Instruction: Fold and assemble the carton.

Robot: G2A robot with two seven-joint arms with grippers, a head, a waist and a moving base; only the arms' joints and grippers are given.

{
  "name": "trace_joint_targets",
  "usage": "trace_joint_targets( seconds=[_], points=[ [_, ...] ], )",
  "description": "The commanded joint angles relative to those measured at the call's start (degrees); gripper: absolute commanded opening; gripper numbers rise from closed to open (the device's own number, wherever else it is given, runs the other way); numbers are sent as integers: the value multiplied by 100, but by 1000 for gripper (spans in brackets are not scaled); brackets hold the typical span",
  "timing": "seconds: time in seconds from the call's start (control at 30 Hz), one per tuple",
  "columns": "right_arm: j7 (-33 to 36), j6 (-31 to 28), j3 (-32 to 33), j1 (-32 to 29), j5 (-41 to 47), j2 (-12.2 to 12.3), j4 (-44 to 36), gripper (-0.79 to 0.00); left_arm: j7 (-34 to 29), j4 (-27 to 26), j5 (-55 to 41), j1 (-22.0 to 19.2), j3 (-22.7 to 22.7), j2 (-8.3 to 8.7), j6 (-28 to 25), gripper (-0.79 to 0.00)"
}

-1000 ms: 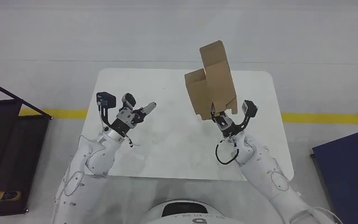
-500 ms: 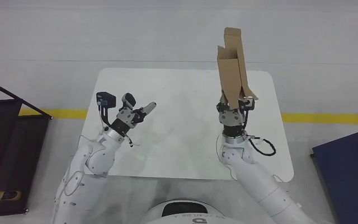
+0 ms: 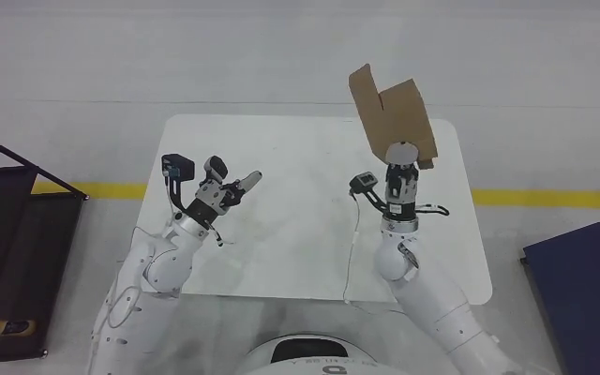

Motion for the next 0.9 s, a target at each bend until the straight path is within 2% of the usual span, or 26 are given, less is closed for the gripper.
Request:
trace_joint_targets(
  seconds=[0.0, 0.13, 0.27, 0.33, 0.43, 0.5, 0.63, 0.7, 0.87],
  points=[
    [40, 185, 81, -30, 18, -11, -67, -785, 0, 0, 0, 0, 0, 0, 0, 0],
    [17, 367, 206, -120, -25, -32, -191, -785, 0, 0, 0, 0, 0, 0, 0, 0],
    [0, -79, 344, -218, -298, -63, -363, -785, 0, 0, 0, 0, 0, 0, 0, 0],
    [392, -983, 464, -284, -1212, -67, -462, -785, 0, 0, 0, 0, 0, 0, 0, 0],
    [1014, -3173, 464, -345, -3167, -104, -452, -785, 0, 0, 0, 0, 0, 0, 0, 0],
    [1084, -4058, 387, -322, -3872, -150, -391, -785, 0, 0, 0, 0, 0, 0, 0, 0],
    [977, -5309, 276, -172, -5190, -213, -125, -785, 0, 0, 0, 0, 0, 0, 0, 0],
    [583, -5735, 297, -48, -6134, -241, -76, -785, 0, 0, 0, 0, 0, 0, 0, 0],
    [-620, -6938, 504, 31, -9118, -255, -108, -785, 0, 0, 0, 0, 0, 0, 0, 0]
  ],
)
